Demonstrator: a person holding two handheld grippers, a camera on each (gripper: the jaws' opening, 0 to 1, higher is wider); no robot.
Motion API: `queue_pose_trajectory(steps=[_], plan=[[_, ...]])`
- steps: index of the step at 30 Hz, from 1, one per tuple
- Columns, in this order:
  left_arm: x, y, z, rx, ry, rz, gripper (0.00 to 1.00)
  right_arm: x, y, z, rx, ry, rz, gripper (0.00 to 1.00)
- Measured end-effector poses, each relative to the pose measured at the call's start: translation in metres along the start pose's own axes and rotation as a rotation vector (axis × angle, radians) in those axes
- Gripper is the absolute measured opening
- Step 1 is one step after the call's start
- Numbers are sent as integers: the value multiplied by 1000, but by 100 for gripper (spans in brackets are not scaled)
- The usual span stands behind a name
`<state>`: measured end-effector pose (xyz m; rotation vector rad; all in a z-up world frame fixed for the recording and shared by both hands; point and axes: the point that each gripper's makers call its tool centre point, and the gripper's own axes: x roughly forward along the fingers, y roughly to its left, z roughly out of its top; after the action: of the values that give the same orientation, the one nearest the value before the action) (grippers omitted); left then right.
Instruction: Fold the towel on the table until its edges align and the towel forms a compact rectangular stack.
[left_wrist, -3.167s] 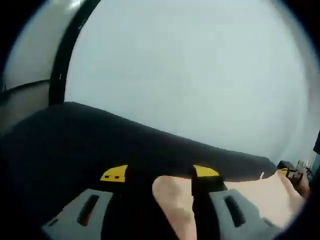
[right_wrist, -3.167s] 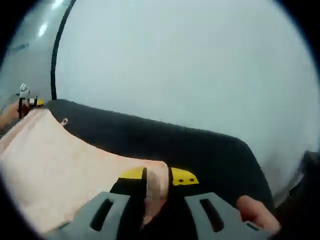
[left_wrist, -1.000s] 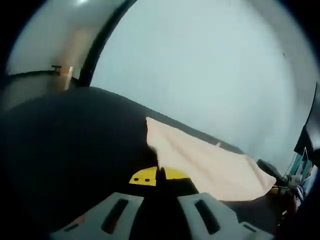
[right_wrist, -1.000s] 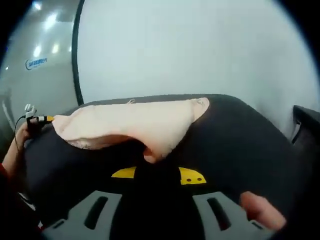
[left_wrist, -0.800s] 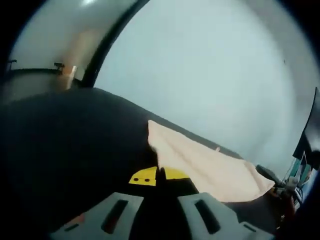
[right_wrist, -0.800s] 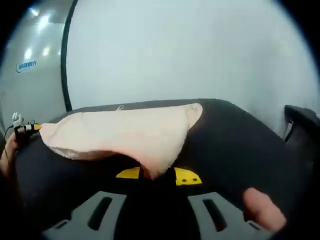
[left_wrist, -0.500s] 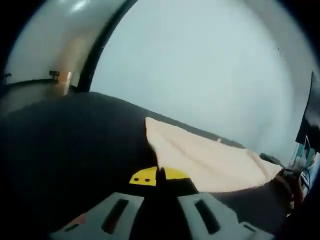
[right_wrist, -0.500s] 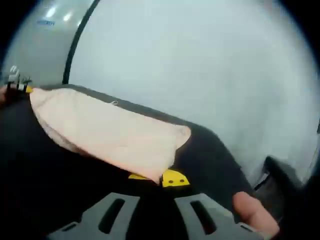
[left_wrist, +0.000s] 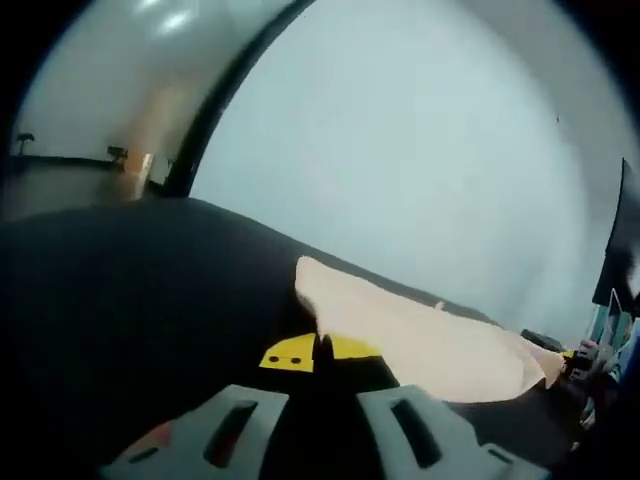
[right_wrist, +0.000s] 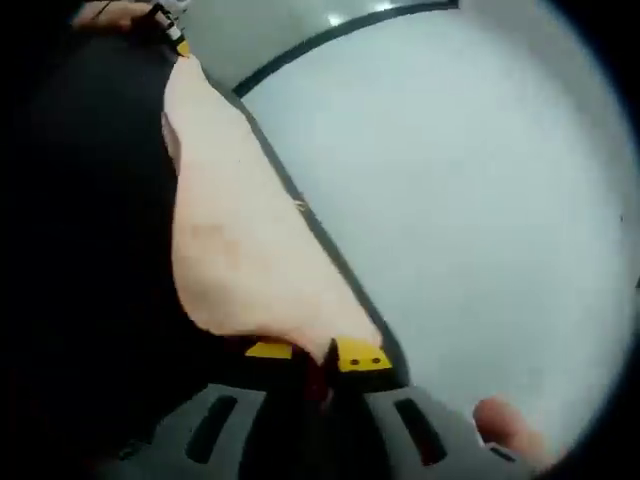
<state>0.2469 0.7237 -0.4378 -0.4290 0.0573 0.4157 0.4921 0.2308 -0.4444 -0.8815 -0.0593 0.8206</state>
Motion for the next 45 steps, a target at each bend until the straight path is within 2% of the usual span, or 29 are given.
queue_pose_trajectory(steps=[3, 5, 7, 8, 10, 11, 12, 13, 14, 15, 16, 18, 21, 22, 25, 27, 29, 31, 32, 33, 37, 39, 41, 43, 45], plan=[[-2, 0, -2, 8, 5, 0, 4, -6, -18, -17, 199, 50, -88, 34], [-1, 3, -2, 13, 6, 1, 4, -11, -33, -31, 210, 88, -150, 35], [-1, 2, -2, 17, 8, 3, 4, -10, -36, -49, 119, 146, -133, 32], [0, 2, -3, 20, 10, 5, 4, -8, -39, -43, 91, 99, -122, 28], [1, 4, -3, 26, 15, 5, 4, -5, -43, -53, -8, 135, -104, 22], [0, 2, -4, 28, 15, 4, 4, -2, -40, -47, -56, 87, -80, 21], [0, 2, -4, 30, 17, 7, 4, 1, -40, -42, -62, 49, -90, 20], [1, 4, -4, 34, 18, 9, 4, 4, -33, -42, -100, 49, -59, 17], [1, 5, -5, 37, 21, 12, 4, 5, -32, -40, -180, 44, -59, 8], [1, 7, -4, 39, 24, 18, 4, 4, -37, -36, -253, 26, -87, 0], [1, 9, -4, 39, 25, 28, 4, 3, -41, -34, -290, 20, -104, 0], [2, 9, -3, 45, 24, 36, 4, -1, -54, -37, -290, 8, -115, 0], [-1, 12, 7, 16, -19, 26, 4, -12, -80, -47, -282, -1, -139, 0], [-3, 13, 10, 4, -31, 26, 3, -16, -92, -56, -288, 22, -159, 0], [-6, 10, 11, -20, -51, 22, 3, -24, -105, -74, -314, 38, -154, 0], [-6, 11, 12, -19, -51, 24, 3, -28, -104, -80, -324, 37, -139, 0], [-9, 9, 16, -37, -65, 6, 3, -30, -92, -85, -356, 35, -109, 0], [-17, 7, 21, -135, -90, 2, 3, -39, -74, -80, -399, 17, -65, 0], [-21, 6, 21, -190, -85, -6, 4, -42, -70, -80, -403, 18, -53, 0], [-25, 10, 22, -204, -81, -9, 4, -43, -67, -84, -406, 25, -30, 0], [-31, 10, 9, -120, -17, 36, 4, -50, -70, -83, -375, 12, -22, 1], [-26, 17, 6, -110, 4, 57, 4, -47, -69, -92, -285, 31, -10, 2], [-22, 26, 7, -112, 17, 89, 6, -45, -68, -107, -211, 100, -1, 9], [-18, 28, 6, -99, 39, 108, 14, -47, -69, -102, -196, 89, -6, 11], [-19, 30, -3, -79, 94, 125, 19, -45, -68, -103, -160, 87, 14, 14]])
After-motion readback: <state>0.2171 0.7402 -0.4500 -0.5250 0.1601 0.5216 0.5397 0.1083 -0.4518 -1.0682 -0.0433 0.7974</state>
